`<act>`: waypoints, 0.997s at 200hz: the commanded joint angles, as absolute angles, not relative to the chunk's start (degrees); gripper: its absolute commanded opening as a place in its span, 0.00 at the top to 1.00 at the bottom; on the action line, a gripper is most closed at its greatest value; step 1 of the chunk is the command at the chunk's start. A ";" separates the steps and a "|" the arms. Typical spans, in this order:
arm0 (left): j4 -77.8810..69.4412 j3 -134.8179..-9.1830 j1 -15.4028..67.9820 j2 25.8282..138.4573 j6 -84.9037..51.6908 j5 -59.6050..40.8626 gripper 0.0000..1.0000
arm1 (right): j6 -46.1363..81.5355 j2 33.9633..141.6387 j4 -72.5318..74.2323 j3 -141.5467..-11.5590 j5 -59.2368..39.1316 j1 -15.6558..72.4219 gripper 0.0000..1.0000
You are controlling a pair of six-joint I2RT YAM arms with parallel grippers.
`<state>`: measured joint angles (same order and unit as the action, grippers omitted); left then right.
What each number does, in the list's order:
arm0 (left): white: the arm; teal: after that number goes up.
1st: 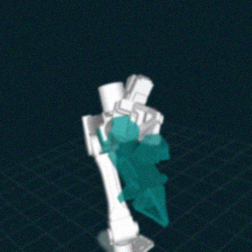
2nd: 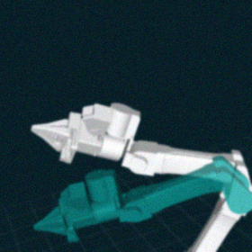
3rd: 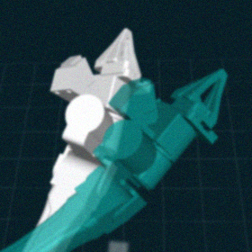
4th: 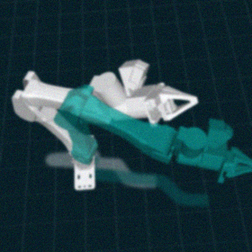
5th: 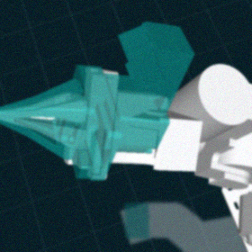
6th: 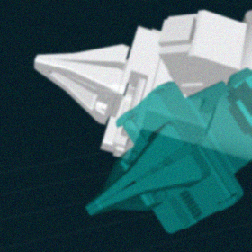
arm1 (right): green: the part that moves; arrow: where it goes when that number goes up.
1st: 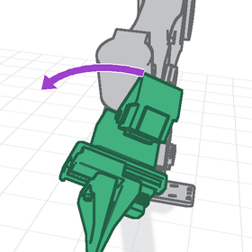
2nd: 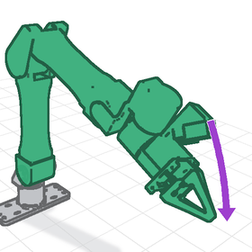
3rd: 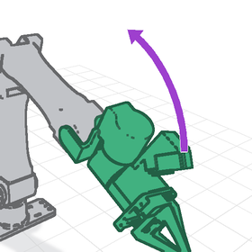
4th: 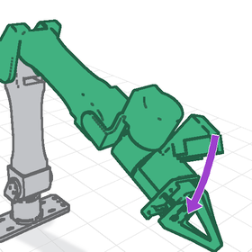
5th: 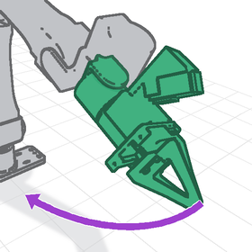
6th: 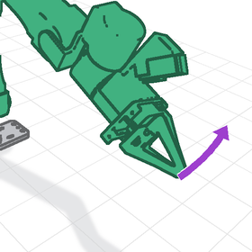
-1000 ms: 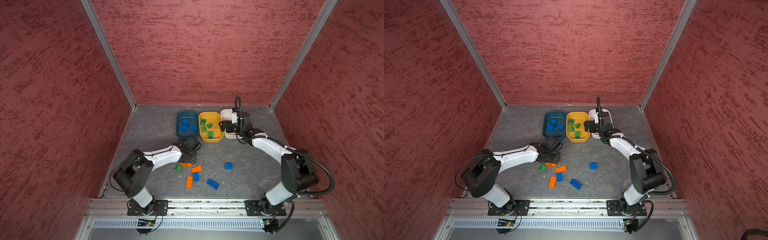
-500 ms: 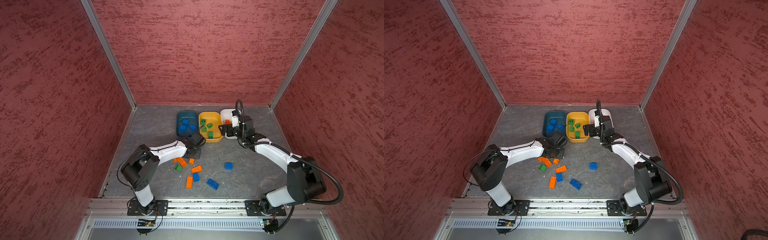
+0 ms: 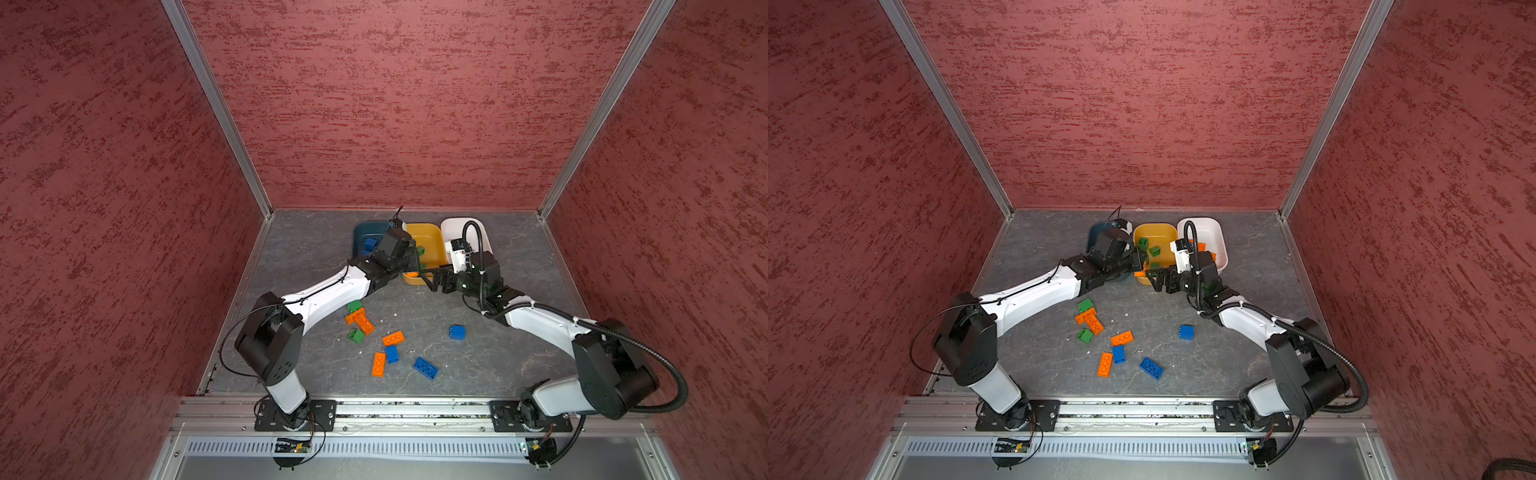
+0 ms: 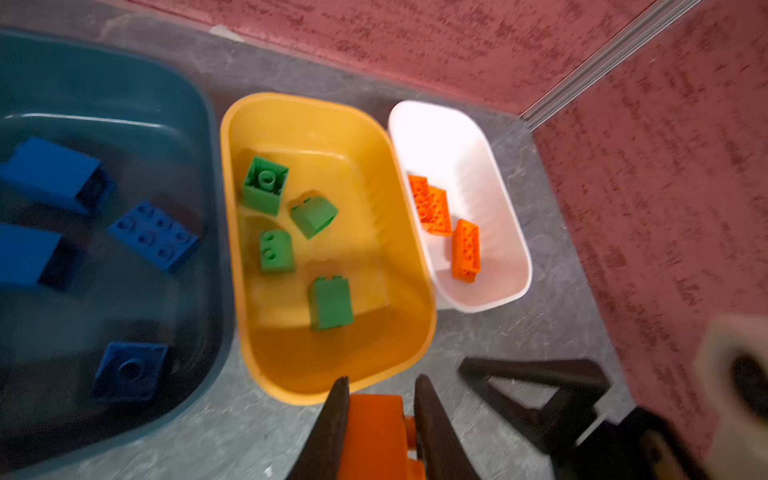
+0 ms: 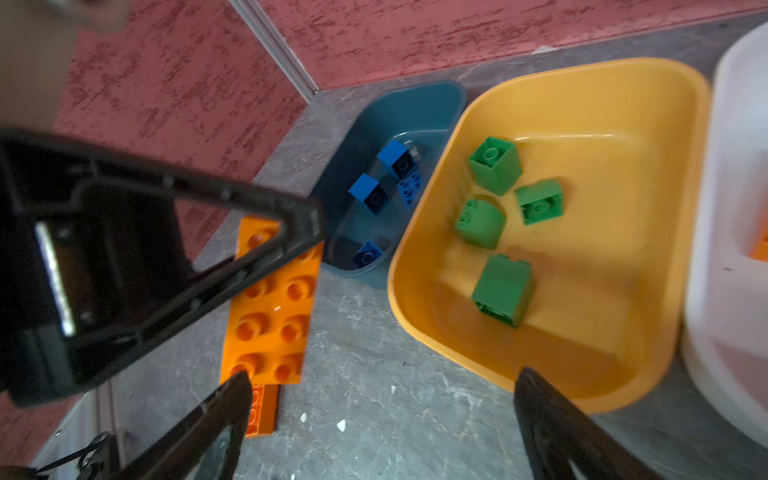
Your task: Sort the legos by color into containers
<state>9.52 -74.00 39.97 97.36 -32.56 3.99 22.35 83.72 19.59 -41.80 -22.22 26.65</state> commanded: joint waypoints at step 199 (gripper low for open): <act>2.76 -72.10 38.71 95.98 -30.35 -1.68 0.11 | 23.82 85.74 23.60 -42.68 -10.18 23.08 0.70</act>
